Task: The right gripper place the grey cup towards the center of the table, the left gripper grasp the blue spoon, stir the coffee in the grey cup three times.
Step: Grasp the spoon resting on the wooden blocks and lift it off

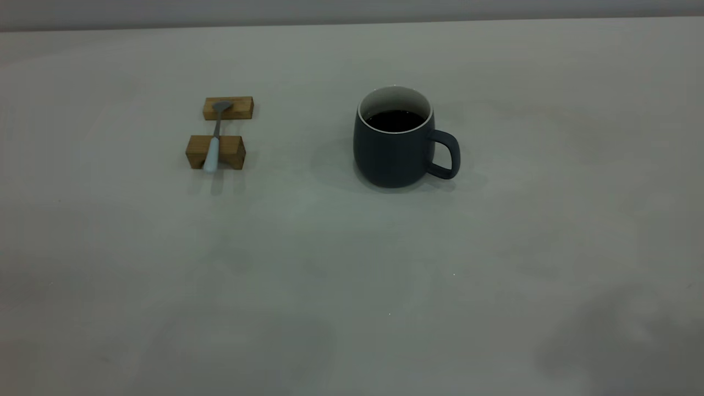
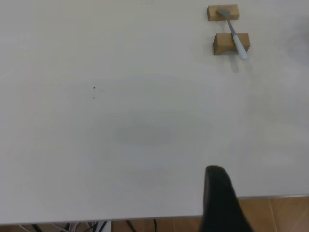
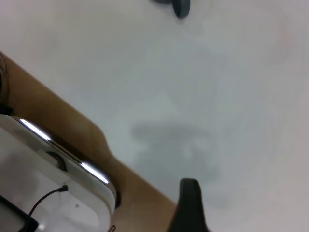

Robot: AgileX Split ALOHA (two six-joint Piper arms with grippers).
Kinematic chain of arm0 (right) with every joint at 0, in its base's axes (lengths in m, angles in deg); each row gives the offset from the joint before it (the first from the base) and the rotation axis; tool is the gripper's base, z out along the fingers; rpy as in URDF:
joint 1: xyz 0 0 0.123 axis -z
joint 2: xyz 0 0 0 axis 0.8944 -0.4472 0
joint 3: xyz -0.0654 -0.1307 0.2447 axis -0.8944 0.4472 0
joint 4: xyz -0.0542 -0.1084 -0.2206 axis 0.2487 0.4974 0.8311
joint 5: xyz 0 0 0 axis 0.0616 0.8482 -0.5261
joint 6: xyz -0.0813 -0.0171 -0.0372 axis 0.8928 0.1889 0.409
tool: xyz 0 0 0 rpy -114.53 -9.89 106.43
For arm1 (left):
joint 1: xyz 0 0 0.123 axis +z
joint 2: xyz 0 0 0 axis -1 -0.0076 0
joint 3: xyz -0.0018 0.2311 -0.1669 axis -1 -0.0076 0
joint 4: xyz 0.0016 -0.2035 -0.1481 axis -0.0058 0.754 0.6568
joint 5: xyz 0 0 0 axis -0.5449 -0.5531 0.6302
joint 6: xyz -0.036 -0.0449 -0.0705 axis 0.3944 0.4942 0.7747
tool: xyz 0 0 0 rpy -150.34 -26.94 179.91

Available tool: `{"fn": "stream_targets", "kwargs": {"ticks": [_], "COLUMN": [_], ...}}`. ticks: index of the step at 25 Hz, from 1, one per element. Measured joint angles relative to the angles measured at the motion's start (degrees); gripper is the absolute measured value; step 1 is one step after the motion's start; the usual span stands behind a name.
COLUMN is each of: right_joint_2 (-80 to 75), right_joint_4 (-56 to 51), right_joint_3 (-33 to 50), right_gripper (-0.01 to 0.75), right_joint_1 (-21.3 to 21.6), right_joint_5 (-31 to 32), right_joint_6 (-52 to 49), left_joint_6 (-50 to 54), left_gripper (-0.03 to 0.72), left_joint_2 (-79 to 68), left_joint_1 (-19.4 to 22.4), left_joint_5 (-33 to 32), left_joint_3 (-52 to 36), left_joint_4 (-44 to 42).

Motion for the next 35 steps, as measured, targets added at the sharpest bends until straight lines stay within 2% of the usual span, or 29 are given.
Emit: {"fn": "stream_targets", "kwargs": {"ticks": [4, 8, 14, 18, 23, 35], "right_joint_2": [14.45, 29.03, 45.24, 51.23, 53.12, 53.12], "right_joint_4": [0.16, -0.18, -0.22, -0.29, -0.49, -0.44], "right_joint_3": [11.05, 20.70, 26.98, 28.19, 30.14, 32.54], "right_gripper": [0.672, 0.667, 0.662, 0.660, 0.659, 0.645], "right_joint_1": [2.08, 7.26, 17.46, 21.53, 23.31, 23.43], "right_joint_5": [0.00, -2.46, -3.39, -3.21, -3.14, -5.67], "right_joint_6": [-3.91, -5.04, -8.51, -9.36, -11.11, -11.41], "left_joint_6": [0.00, 0.00, 0.00, 0.00, 0.00, 0.00], "left_gripper": [0.505, 0.505, 0.505, 0.505, 0.505, 0.505], "left_joint_2": [0.00, 0.00, 0.00, 0.00, 0.00, 0.00], "left_joint_1": [0.00, 0.00, 0.00, 0.00, 0.00, 0.00], "left_joint_5": [0.00, 0.00, 0.00, 0.00, 0.00, 0.00], "left_joint_3": [0.00, 0.00, 0.00, 0.00, 0.00, 0.00], "left_joint_4": [0.00, 0.00, 0.00, -0.05, -0.05, -0.05]}}
